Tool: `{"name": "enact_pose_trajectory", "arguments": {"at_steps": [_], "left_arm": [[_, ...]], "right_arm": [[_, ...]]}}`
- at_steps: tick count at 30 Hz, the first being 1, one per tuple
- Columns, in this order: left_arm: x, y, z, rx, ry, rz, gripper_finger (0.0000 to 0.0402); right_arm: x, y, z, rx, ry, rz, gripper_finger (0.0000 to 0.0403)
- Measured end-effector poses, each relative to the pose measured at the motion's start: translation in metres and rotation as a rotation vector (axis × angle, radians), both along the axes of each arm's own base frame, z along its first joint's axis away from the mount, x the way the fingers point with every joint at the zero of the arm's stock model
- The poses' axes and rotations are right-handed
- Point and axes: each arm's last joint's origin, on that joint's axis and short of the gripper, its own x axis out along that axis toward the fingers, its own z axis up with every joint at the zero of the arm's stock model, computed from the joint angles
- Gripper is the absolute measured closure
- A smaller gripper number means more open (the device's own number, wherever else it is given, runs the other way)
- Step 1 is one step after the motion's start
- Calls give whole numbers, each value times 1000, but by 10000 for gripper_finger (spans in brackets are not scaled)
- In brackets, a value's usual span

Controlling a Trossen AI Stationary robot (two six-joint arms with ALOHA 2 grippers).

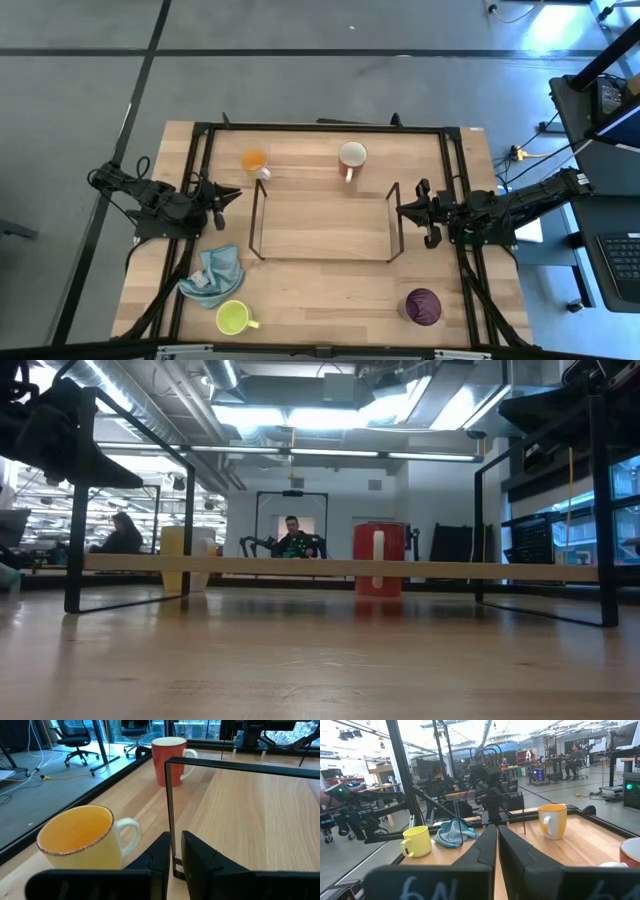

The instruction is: Stack small to large cups/mugs on shelf

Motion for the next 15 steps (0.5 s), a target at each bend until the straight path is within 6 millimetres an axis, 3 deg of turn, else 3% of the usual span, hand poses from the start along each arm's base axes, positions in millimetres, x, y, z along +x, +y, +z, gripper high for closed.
{"name": "enact_pose_trajectory", "arguments": {"at_steps": [15], "left_arm": [[0, 0, 0, 0, 0, 0, 360]], "right_arm": [[0, 0, 2, 30, -16, 4, 382]]}}
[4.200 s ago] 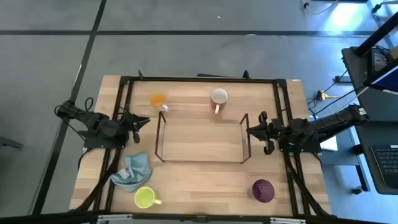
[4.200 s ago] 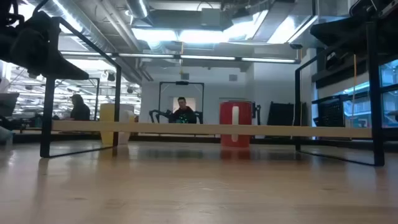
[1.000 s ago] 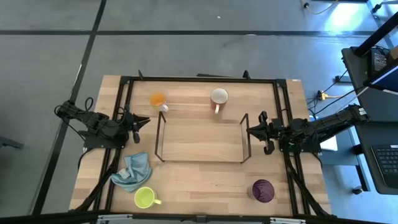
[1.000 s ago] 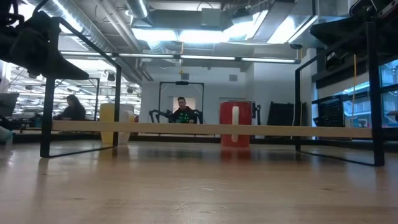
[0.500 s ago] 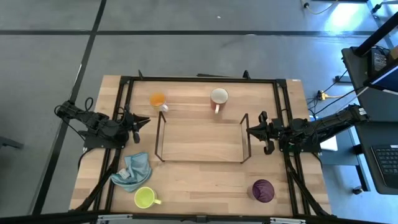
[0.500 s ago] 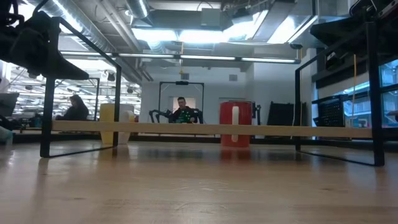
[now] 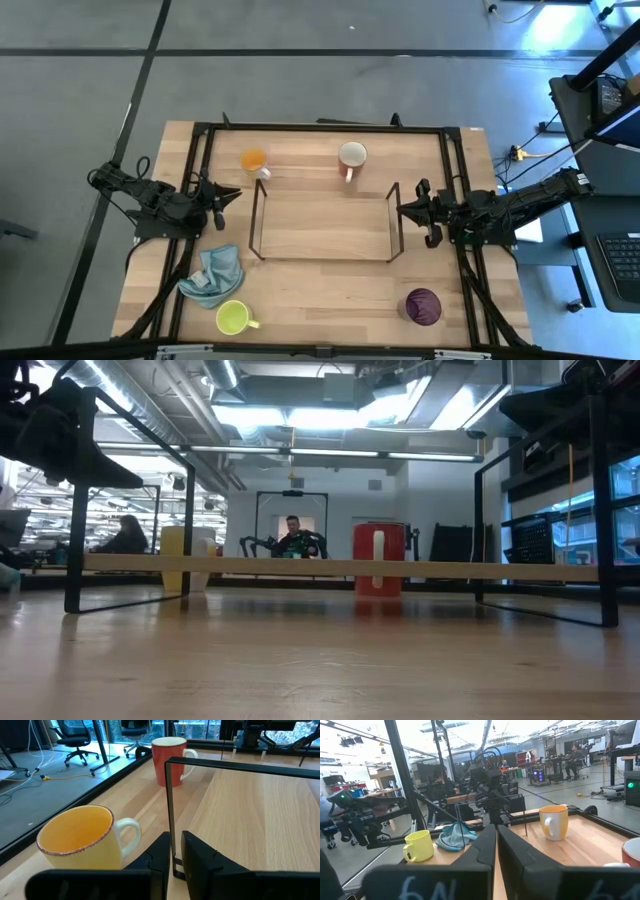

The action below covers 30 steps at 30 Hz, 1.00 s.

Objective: Stack small to large cups/mugs on shelf
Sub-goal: Put the green cup on the shelf

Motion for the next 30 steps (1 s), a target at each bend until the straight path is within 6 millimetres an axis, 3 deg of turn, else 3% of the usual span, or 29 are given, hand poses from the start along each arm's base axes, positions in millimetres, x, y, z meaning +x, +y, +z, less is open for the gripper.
{"name": "enact_pose_trajectory", "arguments": {"at_steps": [12, 18, 23, 26, 30], "left_arm": [[0, 0, 0, 3, 1, 0, 360], [1, 1, 4, 171, 36, 14, 360], [3, 0, 2, 210, 39, -9, 360], [8, -3, 3, 140, -65, 4, 360], [14, -5, 16, -158, -421, 49, 360]], "right_arm": [[0, 0, 0, 3, 1, 0, 382], [0, 0, 0, 3, 2, 0, 382], [0, 0, 0, 3, 2, 1, 382], [0, 0, 0, 3, 2, 0, 382], [0, 0, 0, 3, 2, 1, 382]]}}
